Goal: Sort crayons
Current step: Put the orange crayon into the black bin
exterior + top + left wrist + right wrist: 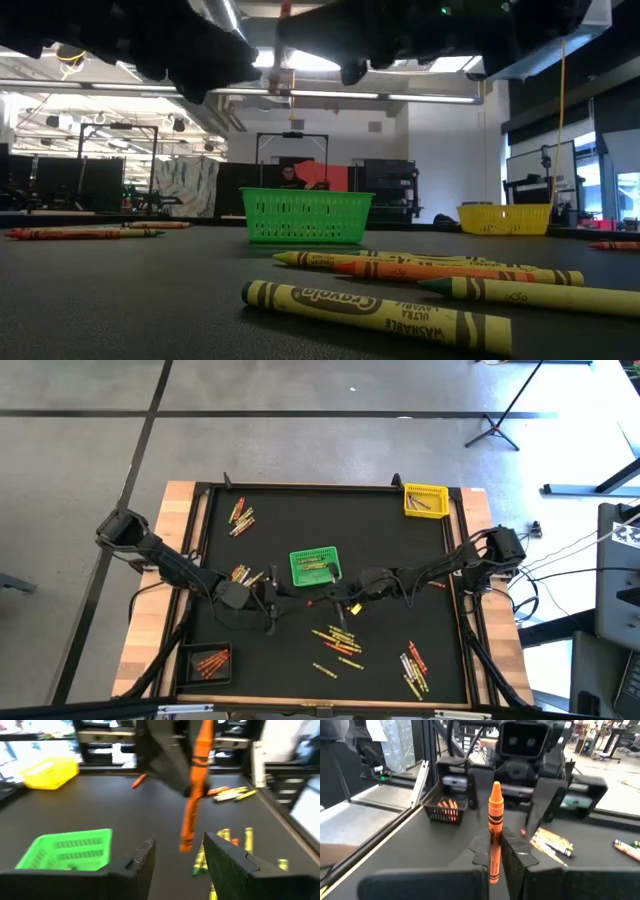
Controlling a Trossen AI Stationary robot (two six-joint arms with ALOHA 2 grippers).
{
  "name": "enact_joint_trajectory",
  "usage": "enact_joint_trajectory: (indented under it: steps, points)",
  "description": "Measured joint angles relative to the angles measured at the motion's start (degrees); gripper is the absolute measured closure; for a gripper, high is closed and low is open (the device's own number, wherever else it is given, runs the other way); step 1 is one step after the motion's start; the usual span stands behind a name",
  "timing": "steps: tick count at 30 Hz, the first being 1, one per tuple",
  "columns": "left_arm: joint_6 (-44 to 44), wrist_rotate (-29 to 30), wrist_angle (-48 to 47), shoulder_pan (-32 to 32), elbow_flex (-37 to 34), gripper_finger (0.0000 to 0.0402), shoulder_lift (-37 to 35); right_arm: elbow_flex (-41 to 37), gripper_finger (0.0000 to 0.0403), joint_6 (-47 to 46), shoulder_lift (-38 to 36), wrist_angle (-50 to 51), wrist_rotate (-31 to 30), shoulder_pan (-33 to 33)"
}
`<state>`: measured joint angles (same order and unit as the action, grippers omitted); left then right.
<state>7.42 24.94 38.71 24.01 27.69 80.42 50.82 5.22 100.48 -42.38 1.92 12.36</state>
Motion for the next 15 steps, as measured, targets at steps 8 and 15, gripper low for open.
enact_joint_trajectory:
  steps: [8,15]
  points:
    - [-0.02,-0.64,0.59,0.0,0.63,0.0252,0.0,4.21,0.0377,1.28,2.33,0.16,-0.01,0.0]
    - [-0.39,-3.02,2.35,0.04,0.63,0.0268,0.0,6.29,0.0377,2.81,3.9,0.66,0.0,0.01]
